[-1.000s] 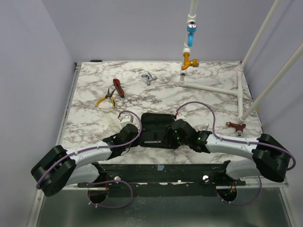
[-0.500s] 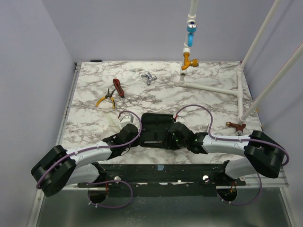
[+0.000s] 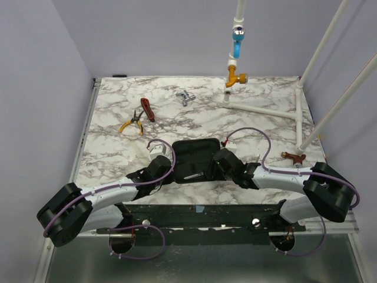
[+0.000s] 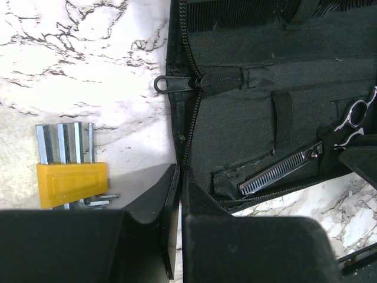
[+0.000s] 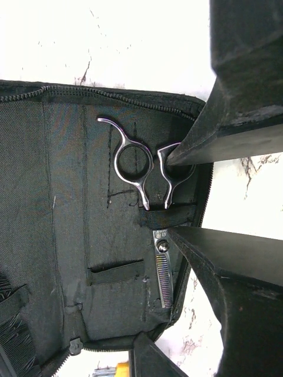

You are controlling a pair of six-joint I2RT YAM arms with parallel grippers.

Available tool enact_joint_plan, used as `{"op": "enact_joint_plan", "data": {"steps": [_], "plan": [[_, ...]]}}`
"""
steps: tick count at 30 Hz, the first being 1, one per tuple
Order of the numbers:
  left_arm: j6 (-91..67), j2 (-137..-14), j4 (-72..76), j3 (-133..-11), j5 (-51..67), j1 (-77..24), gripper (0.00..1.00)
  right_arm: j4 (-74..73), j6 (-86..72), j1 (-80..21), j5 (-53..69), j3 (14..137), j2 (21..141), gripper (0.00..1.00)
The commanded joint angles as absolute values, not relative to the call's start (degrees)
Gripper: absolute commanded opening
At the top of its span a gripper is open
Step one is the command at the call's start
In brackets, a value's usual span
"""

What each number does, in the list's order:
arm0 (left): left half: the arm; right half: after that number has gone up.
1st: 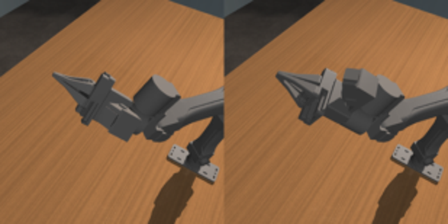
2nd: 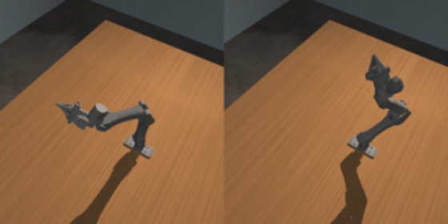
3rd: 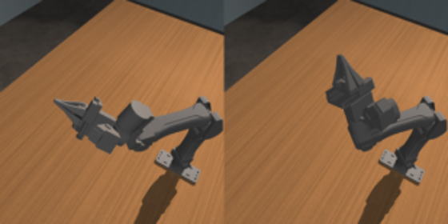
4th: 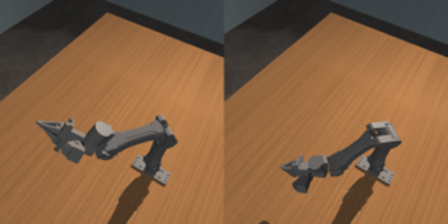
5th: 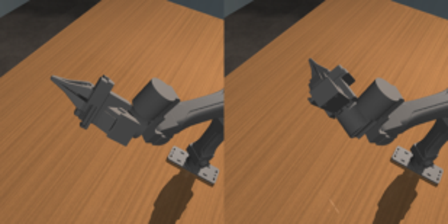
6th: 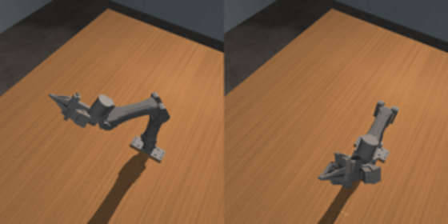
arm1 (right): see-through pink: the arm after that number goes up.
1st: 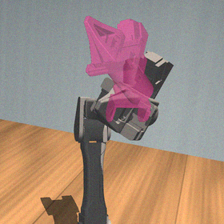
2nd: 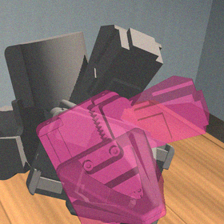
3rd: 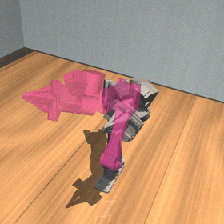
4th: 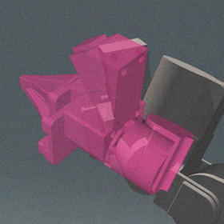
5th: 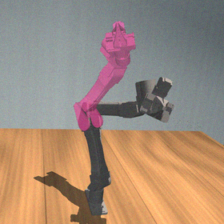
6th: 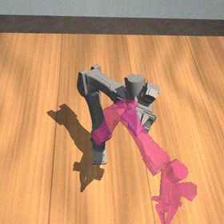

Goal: Sort the hair-cutting tools
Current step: Place the scissors in the hairdressing tool bag, then adjust the hairdressing tool bag at the center of the board.

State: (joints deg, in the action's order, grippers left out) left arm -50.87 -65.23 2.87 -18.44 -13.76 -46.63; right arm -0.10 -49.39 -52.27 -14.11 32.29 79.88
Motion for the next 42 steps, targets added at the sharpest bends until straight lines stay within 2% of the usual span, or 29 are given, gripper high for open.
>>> {"op": "enact_joint_plan", "data": {"steps": [1,6,11,22,30,32,36,38,42], "plan": [[-50.0,-65.5,0.4,-17.9,-12.7,-46.8,0.0,-6.3,-47.0,-51.3,-18.8,32.0,80.2,0.52],[-49.6,-64.9,0.8,-18.3,-12.2,-46.8,0.0,-9.8,-44.4,-51.3,-14.8,33.6,75.9,0.6],[-49.0,-66.5,2.5,-19.7,-9.8,-46.8,0.0,-9.9,-44.3,-51.2,-13.2,33.6,74.9,0.6],[-50.8,-68.7,3.7,-20.3,-9.4,-48.9,0.0,-1.4,-44.5,-51.3,-3.8,32.2,81.1,0.58],[-52.3,-64.7,0.1,-19.6,-14.5,-49.0,0.0,-16.1,-47.8,-51.2,-23.2,33.5,65.4,0.61],[-52.2,-63.7,-2.2,-19.9,-15.8,-49.0,0.12,-18.6,-48.1,-50.9,-26.1,33.9,63.5,0.63],[-52.1,-61.7,-5.7,-21.8,-19.5,-49.0,0.54,-18.7,-48.0,-46.5,-24.2,33.8,64.4,0.64],[-51.4,-60.9,-6.3,-23.0,-20.6,-48.6,0.64,-15.3,-46.9,-44.2,-21.7,33.0,65.7,0.64],[-49.0,-62.3,-6.0,-26.9,-18.7,-46.5,0.69,-9.0,-45.2,-43.7,-19.1,32.7,68.3,0.63]]}}
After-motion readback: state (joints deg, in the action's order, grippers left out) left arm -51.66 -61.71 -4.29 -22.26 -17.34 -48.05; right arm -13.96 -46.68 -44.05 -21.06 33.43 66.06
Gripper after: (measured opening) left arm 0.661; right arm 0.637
